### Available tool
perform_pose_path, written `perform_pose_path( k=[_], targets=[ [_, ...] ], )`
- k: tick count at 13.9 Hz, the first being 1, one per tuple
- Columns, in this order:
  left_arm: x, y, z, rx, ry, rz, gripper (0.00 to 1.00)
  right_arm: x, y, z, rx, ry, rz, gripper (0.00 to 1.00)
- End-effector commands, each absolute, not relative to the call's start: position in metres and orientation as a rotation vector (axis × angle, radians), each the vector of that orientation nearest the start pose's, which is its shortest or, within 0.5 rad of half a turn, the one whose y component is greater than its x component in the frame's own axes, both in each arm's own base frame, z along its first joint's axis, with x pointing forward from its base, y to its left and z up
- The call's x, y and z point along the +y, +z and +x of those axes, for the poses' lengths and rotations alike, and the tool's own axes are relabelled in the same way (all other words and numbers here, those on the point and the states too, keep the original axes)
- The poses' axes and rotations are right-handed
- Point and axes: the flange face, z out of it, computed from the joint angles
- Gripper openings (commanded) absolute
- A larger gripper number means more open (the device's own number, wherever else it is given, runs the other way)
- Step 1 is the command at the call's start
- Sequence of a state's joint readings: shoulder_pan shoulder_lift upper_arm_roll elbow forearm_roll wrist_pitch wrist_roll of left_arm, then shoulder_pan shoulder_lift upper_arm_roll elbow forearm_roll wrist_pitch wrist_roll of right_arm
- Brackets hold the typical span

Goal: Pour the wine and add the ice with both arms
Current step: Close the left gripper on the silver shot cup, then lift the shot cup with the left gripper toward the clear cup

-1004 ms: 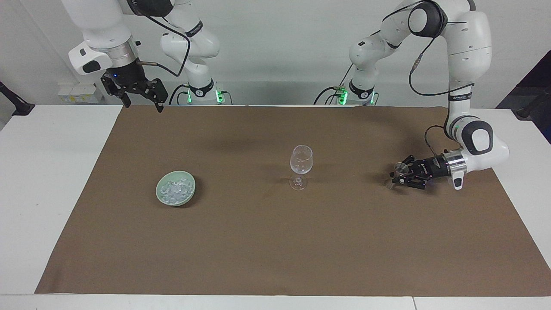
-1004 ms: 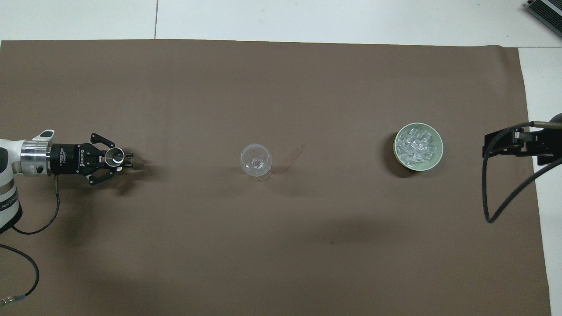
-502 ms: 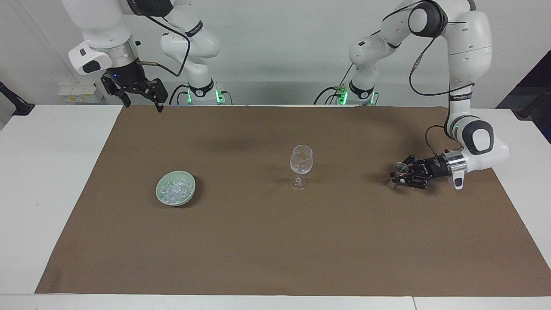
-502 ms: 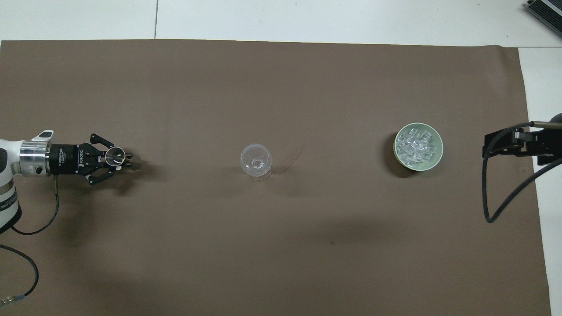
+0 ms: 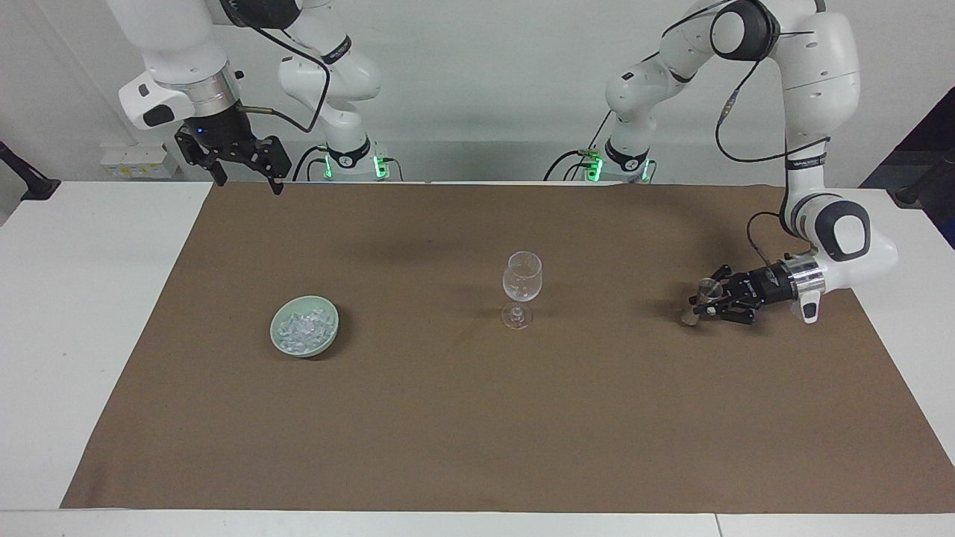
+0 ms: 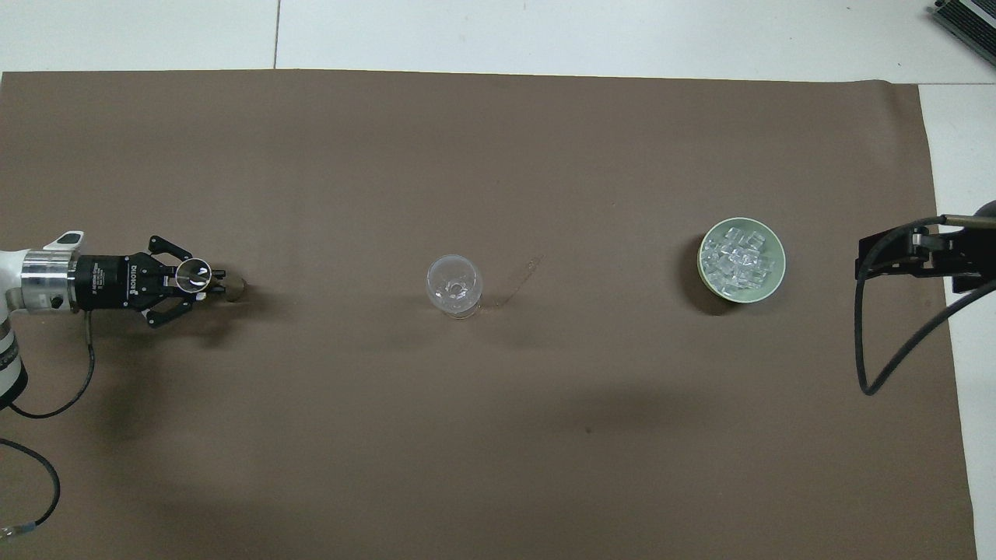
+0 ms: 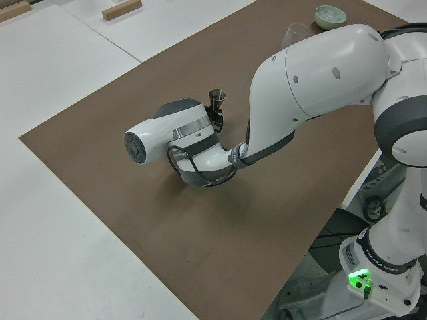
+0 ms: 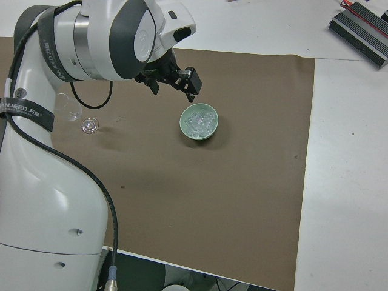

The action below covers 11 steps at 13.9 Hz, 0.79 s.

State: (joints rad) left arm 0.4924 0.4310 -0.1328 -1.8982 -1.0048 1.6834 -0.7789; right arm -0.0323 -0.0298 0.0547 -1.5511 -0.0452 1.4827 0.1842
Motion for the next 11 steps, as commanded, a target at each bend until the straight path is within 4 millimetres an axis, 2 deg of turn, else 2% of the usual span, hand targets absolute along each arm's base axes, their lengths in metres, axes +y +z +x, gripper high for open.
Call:
perform_pose_path(
  k=[1, 4, 5, 6, 9, 11],
  targets=[
    [0.125, 0.325, 0.57, 1.594, -0.922, 1.452, 0.0, 0.004, 0.642, 0.534, 0.245, 0.072, -3.157, 1.0],
    [0.121, 0.35, 0.573, 1.61, -0.884, 1.465, 0.0, 0.004, 0.642, 0.534, 0.245, 0.072, -3.157, 1.0],
    [0.108, 0.36, 0.577, 1.624, -0.886, 1.474, 0.0, 0.004, 0.642, 0.534, 0.245, 0.072, -3.157, 1.0],
    [0.103, 0.367, 0.577, 1.633, -0.884, 1.472, 0.0, 0.004, 0.642, 0.534, 0.245, 0.072, -3.157, 1.0],
    [0.089, 0.374, 0.579, 1.622, -0.899, 1.479, 0.0, 0.003, 0.642, 0.534, 0.248, 0.072, -3.157, 1.0],
    [0.056, 0.384, 0.584, 1.593, -0.916, 1.511, 0.0, 0.004, 0.642, 0.534, 0.245, 0.072, -3.157, 1.0]
  ],
)
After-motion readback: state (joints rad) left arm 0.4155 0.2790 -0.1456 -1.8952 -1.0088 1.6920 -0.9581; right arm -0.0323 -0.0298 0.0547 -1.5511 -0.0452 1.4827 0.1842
